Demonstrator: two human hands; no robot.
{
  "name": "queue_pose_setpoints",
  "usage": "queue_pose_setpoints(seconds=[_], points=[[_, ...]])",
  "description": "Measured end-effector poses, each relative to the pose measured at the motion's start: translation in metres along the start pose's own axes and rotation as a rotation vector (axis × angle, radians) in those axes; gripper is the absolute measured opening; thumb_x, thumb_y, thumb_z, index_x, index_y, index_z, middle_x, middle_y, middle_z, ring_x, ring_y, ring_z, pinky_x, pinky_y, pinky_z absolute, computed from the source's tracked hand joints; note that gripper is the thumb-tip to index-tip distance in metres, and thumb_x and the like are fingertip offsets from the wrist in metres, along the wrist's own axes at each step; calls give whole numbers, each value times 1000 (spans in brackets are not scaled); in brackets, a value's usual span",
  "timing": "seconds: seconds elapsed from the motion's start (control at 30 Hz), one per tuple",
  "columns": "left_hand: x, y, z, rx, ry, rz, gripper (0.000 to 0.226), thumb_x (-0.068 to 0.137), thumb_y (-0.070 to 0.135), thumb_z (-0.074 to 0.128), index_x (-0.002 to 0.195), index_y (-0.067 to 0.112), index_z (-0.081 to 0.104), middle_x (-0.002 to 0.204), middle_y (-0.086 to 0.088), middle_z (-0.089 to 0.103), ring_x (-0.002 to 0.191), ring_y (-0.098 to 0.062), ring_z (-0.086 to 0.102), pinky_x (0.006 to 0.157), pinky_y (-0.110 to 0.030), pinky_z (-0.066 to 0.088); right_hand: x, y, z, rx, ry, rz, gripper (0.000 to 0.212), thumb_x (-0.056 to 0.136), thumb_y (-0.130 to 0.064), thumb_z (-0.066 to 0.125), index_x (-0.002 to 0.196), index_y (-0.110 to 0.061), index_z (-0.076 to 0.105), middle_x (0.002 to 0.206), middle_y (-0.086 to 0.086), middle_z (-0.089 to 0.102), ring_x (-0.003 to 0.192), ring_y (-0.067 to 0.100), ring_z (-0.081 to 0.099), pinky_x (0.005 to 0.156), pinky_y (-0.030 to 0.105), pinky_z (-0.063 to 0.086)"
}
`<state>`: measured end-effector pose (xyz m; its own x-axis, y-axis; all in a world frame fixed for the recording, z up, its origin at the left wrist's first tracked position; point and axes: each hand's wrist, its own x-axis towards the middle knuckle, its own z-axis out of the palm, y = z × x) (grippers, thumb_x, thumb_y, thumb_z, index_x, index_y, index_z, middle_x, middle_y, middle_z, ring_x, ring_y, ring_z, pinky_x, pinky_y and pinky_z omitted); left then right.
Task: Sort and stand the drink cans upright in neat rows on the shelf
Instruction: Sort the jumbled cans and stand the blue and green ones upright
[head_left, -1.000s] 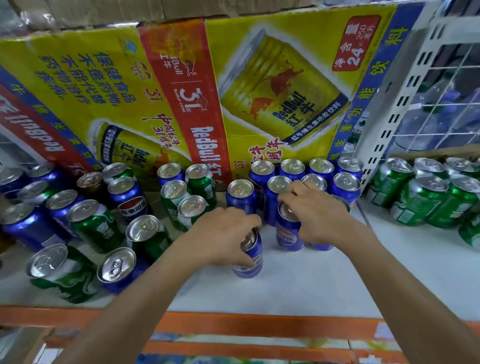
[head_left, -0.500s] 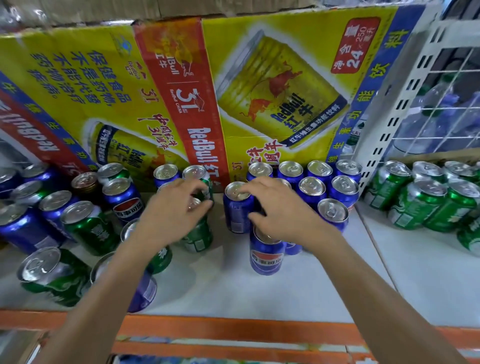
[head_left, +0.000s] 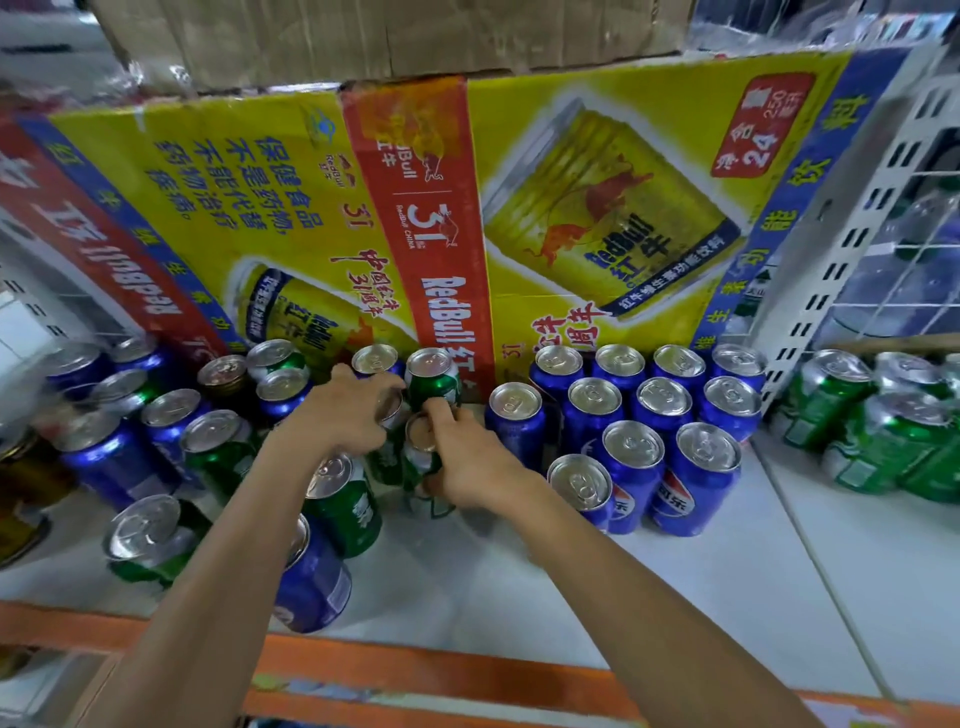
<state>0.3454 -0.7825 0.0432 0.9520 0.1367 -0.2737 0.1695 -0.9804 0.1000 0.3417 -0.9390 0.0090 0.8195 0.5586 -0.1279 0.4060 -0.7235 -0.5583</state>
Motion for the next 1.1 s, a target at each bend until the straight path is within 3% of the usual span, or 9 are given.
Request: queue_pose_setpoints(seconds=[0.13,0.3,0.4,0.53,0.7,0.8,0.87,0.97,1.1], points=[[-5,7,5,36,52,36,69,71,27,74,127,37,35,120,-11,49,102,-34,56,83,-44,50,-6,2,-10,16,32,52,76,80,-15,70,140,-19,24,131,17,41,118,41,47,94,43,42],[-25,17,-29,-26,158,85,63,59,43,80,114,41,50,105,-1,64,95,-28,60,74,-34,47,-23,-4,-52,116,119,-58,79,73,-13,74,138,-26,30,124,7,52,112,27,50,86,36,47],[-49,30,-56,92,323,124,63,65,48,78,121,41,49,114,-1,63,102,-29,59,79,-37,49,-40,-2,-80,205,225,-125,78,71,-12,76,135,-29,35,126,0,55,112,21,52,88,37,49],[-80,67,-78,87,489,164,84,65,62,73,136,37,38,133,2,55,115,-27,55,85,-38,46,-74,18,-107,413,444,-125,76,64,-14,83,130,-28,47,115,-15,58,105,6,55,86,15,44],[-80,133,-80,-214,455,401,79,51,74,66,119,35,58,108,15,58,98,-10,53,79,-29,40,-113,66,-134,633,689,-49,78,56,-9,87,123,-26,52,113,-12,61,104,7,57,87,21,47],[-72,182,-70,-269,446,507,85,49,73,68,123,34,57,119,12,58,108,-10,51,83,-24,34,-141,101,-151,711,814,-3,71,57,-9,88,115,-31,53,112,-11,62,106,7,57,89,24,47],[-67,217,-63,-303,409,559,79,53,68,78,121,34,57,111,14,55,101,-6,48,80,-22,32,-163,128,-161,717,866,33,67,57,-13,88,110,-35,53,111,-11,64,107,8,58,93,30,48],[-57,271,-46,-272,372,650,76,52,73,74,117,36,58,111,10,58,100,-11,52,80,-27,39,-198,167,-172,696,914,114,65,55,-23,90,107,-39,55,109,-13,65,107,10,60,95,40,49],[-47,337,-17,-245,295,738,71,48,76,67,106,37,60,102,12,61,95,-11,57,81,-32,47,-244,217,-179,627,964,197,65,57,-16,89,104,-44,52,108,-16,63,105,5,58,95,37,49]])
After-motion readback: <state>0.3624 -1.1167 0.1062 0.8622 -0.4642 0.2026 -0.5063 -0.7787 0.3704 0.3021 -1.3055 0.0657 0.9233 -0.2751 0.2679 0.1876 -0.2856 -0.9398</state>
